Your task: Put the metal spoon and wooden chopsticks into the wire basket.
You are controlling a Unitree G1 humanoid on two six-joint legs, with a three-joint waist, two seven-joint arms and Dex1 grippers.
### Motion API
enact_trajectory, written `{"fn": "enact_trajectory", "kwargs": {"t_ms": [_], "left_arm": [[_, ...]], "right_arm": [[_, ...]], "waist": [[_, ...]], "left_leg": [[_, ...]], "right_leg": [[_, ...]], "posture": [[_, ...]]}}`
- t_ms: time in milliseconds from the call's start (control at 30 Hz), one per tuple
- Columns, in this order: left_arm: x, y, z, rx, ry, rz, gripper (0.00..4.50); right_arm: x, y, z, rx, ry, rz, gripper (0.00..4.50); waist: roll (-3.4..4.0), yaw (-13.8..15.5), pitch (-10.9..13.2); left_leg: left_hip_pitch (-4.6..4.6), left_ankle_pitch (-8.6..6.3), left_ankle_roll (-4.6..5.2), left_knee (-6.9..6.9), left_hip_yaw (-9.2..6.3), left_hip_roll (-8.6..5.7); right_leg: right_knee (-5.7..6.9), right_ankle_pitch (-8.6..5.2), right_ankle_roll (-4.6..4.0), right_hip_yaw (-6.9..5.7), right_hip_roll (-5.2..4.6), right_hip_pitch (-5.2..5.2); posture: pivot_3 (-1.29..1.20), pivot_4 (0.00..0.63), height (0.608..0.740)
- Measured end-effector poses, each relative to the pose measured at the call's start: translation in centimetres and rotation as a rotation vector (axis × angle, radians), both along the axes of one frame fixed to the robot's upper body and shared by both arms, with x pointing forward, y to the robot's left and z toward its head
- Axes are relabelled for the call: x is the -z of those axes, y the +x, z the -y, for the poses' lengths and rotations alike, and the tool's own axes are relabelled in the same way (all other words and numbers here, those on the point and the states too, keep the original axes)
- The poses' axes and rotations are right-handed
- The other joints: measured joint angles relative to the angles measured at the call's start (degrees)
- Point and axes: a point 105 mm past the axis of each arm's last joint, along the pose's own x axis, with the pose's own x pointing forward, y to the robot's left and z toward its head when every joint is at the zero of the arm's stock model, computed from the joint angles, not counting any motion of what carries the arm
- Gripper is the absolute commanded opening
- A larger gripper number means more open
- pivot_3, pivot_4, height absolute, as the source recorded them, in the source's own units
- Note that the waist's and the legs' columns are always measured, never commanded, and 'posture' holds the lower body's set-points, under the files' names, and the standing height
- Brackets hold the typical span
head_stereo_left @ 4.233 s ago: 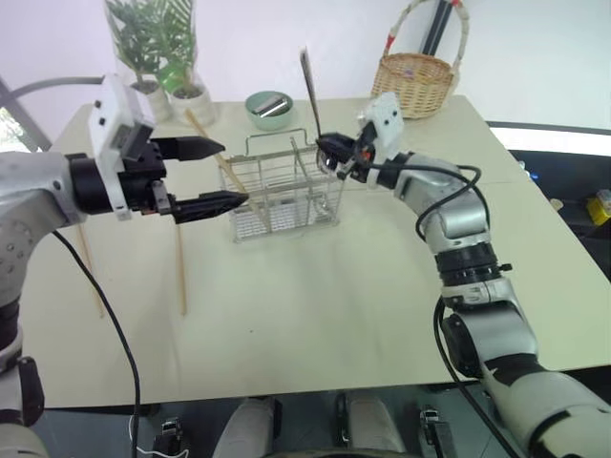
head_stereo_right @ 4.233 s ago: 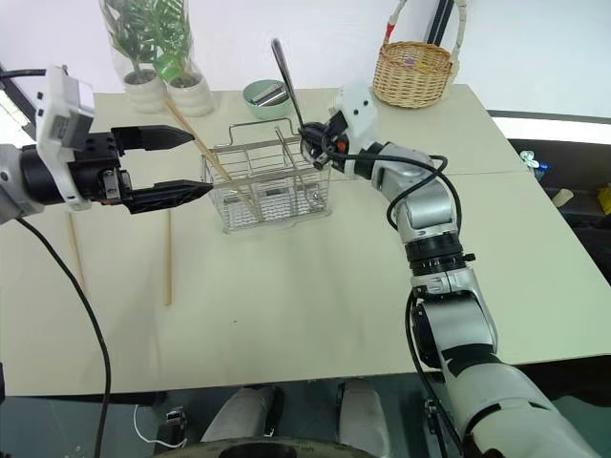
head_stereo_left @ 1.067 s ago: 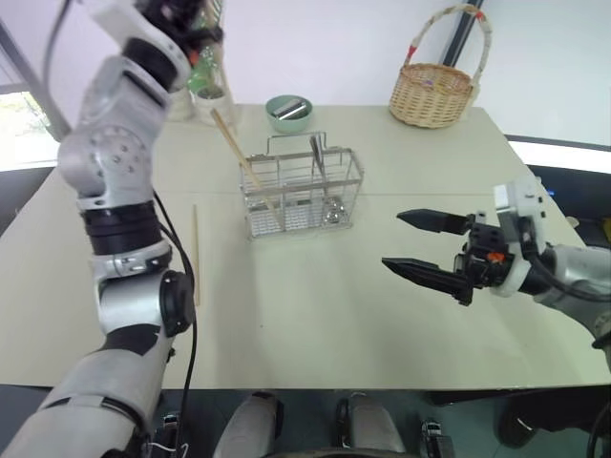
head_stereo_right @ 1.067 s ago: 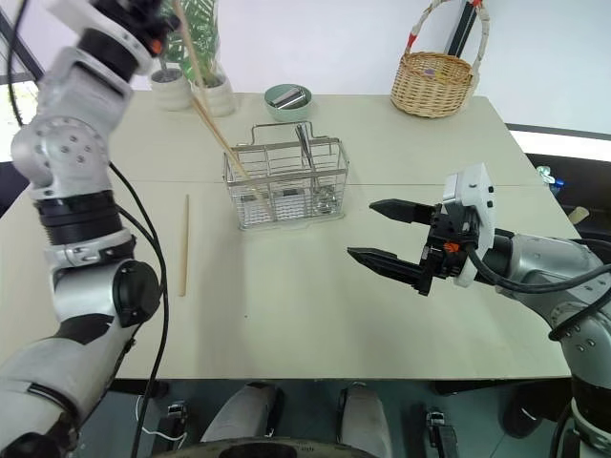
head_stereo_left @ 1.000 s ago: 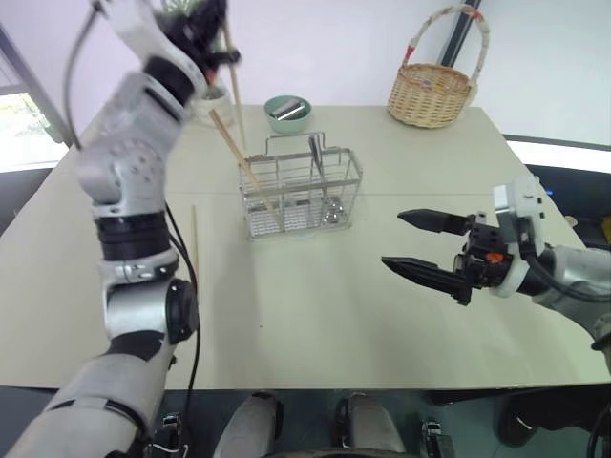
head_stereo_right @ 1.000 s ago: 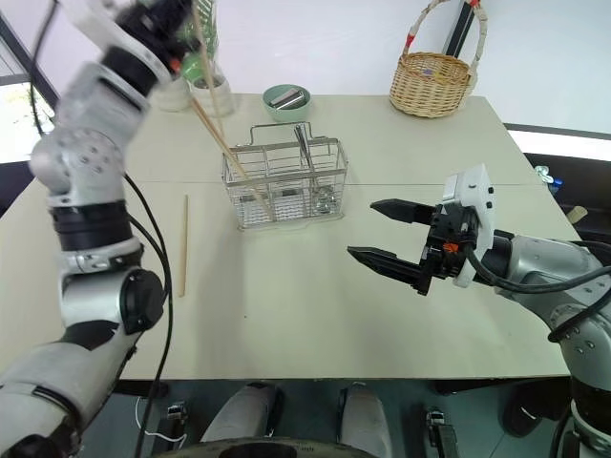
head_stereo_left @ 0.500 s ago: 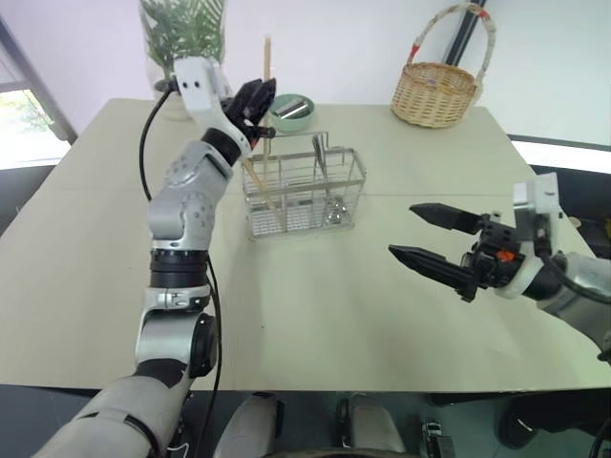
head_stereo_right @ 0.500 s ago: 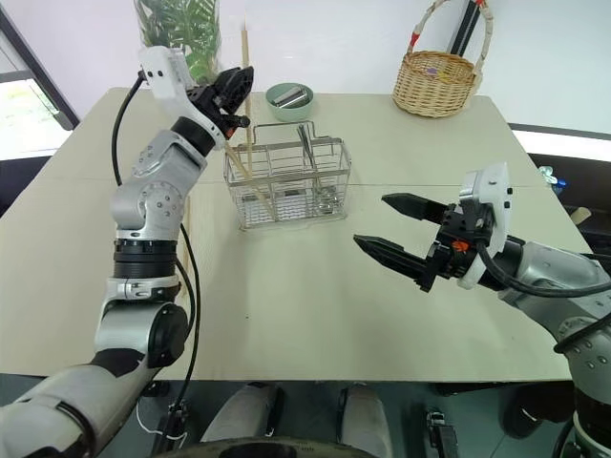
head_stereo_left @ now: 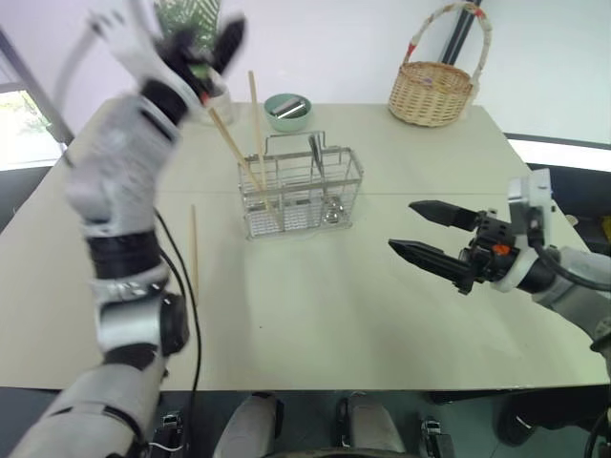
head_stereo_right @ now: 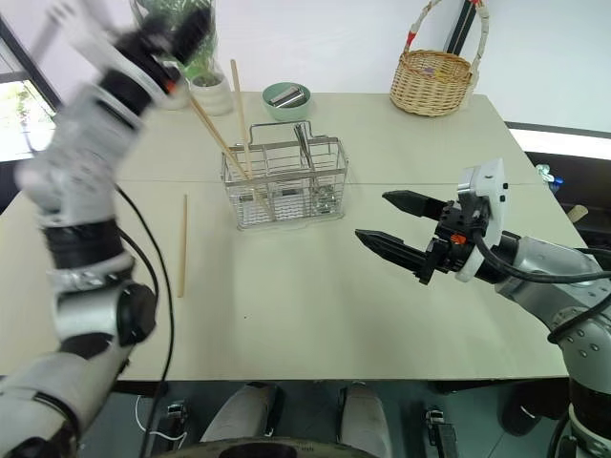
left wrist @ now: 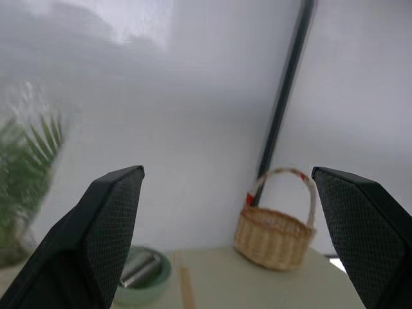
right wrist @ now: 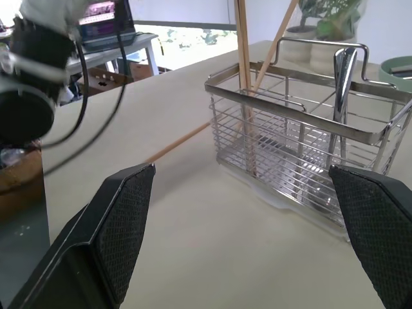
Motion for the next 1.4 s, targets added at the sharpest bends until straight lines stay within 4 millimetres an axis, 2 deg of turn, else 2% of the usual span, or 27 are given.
{"fn": "enact_trajectory", "kwargs": {"t_ms": [67,100,167,200,267,333,400,433,467,533,633,900,1100,1200,1400], "left_arm": [[-1.4,-0.5,-1.9,-0.049,-0.037,0.012,4.4],[-1.5,-0.3,-3.1,-0.093,-0.041,-0.008,4.4],[0.0,0.8,-5.1,-0.19,-0.024,-0.095,4.4],[1.5,1.5,-6.1,-0.243,-0.012,-0.163,4.4],[5.3,3.2,-7.2,-0.322,0.016,-0.336,4.4],[11.3,4.5,-7.6,-0.385,0.09,-0.61,4.4],[18.0,4.7,-6.6,-0.369,0.192,-0.874,4.4],[20.5,4.6,-5.8,-0.346,0.233,-0.968,4.4],[21.6,4.6,-5.3,-0.334,0.253,-1.01,4.4],[22.1,4.6,-4.9,-0.332,0.27,-1.032,4.4],[22.5,4.7,-4.7,-0.34,0.273,-1.059,4.4],[28.5,3.8,-3.9,-0.314,0.233,-1.306,4.4],[28.9,4.3,-3.6,-0.314,0.222,-1.332,4.4],[29.0,4.5,-3.7,-0.319,0.218,-1.344,3.62],[29.0,4.9,-3.7,-0.32,0.195,-1.35,0.62]], "right_arm": [[0.1,0.1,-0.1,-0.007,-0.001,-0.002,4.5],[0.2,0.1,-0.3,-0.013,-0.002,0.0,4.5],[0.3,0.2,-0.3,-0.019,-0.003,0.0,4.5],[0.4,0.2,-0.3,-0.019,0.002,-0.002,4.5],[0.5,0.3,-0.5,-0.025,0.0,-0.001,4.5],[0.6,0.4,-1.0,-0.044,-0.007,0.007,4.5],[0.7,0.5,-1.2,-0.054,-0.01,0.004,4.5],[0.8,0.5,-1.2,-0.058,-0.01,0.003,4.5],[0.8,0.6,-1.2,-0.057,-0.01,0.001,4.5],[0.9,0.6,-1.3,-0.062,-0.013,-0.002,4.5],[0.9,0.5,-1.3,-0.065,-0.014,-0.002,4.5],[1.6,0.0,-1.2,-0.056,-0.02,-0.025,4.5],[1.5,-0.5,-0.8,-0.042,-0.026,-0.015,4.5],[1.3,-0.6,-1.0,-0.048,-0.029,-0.004,4.5],[1.3,-0.6,-1.0,-0.044,-0.029,-0.002,4.5]], "waist": [[0.06,0.0,0.0],[0.1,0.1,0.0],[0.1,0.2,0.0],[0.07,0.3,0.0],[-0.01,0.3,0.0],[0.0,0.2,-0.1],[-0.09,0.2,0.0],[-0.23,0.1,0.1],[-0.35,0.1,0.1],[-0.41,0.1,0.1],[-0.12,0.0,0.0],[-0.13,0.2,0.0],[-0.07,0.3,0.0],[-0.03,0.2,-0.1],[-0.03,0.4,-0.1]], "left_leg": [[0.04,0.0,0.0,-0.03,0.01,-0.03],[0.06,0.0,0.0,-0.04,0.01,-0.03],[0.07,0.0,-0.01,-0.03,-0.01,-0.04],[0.07,0.01,-0.01,-0.02,-0.04,-0.05],[0.07,0.01,-0.01,0.03,-0.08,-0.07],[0.16,0.01,0.0,0.03,-0.05,-0.11],[0.08,0.01,0.0,0.04,-0.07,-0.1],[-0.07,0.02,-0.02,0.04,-0.1,-0.08],[-0.18,0.03,-0.04,0.04,-0.12,-0.06],[-0.22,0.04,-0.08,-0.01,-0.11,-0.03],[-0.13,0.05,-0.14,-0.05,-0.01,-0.04],[-0.12,0.02,-0.08,-0.02,-0.05,-0.03],[0.04,0.01,-0.1,-0.01,-0.05,-0.03],[0.08,0.0,-0.11,-0.01,-0.04,-0.03],[0.05,0.01,-0.1,-0.01,-0.05,-0.06]], "right_leg": [[0.0,-0.02,0.03,0.0,-0.01,0.04],[0.01,-0.03,0.04,0.01,-0.01,0.04],[0.05,-0.03,0.04,0.01,0.0,0.06],[0.07,-0.02,0.03,0.01,0.0,0.06],[0.08,-0.02,0.03,0.01,0.0,0.09],[0.08,-0.03,0.04,0.05,-0.02,0.16],[0.11,-0.03,0.05,0.05,0.0,0.06],[0.12,-0.02,0.04,0.04,0.03,-0.09],[0.14,-0.01,0.03,0.03,0.03,-0.21],[0.12,-0.01,0.01,0.04,-0.05,-0.28],[0.07,-0.01,0.01,0.07,-0.12,-0.22],[0.07,-0.01,0.03,0.05,-0.11,-0.16],[0.08,-0.02,0.05,0.03,-0.11,0.01],[0.08,-0.02,0.05,0.03,-0.11,0.05],[0.08,-0.02,0.06,0.03,-0.12,0.04]], "posture": [[0.0,0.15,0.65],[0.0,0.15,0.65],[0.0,0.15,0.65],[0.0,0.15,0.65],[0.0,0.15,0.65],[0.0,0.15,0.65],[0.0,0.15,0.65],[0.0,0.15,0.65],[0.0,0.15,0.65],[0.0,0.15,0.65],[0.0,0.15,0.65],[0.0,0.15,0.65],[0.0,0.15,0.65],[0.0,0.15,0.65],[0.0,0.15,0.65]]}}
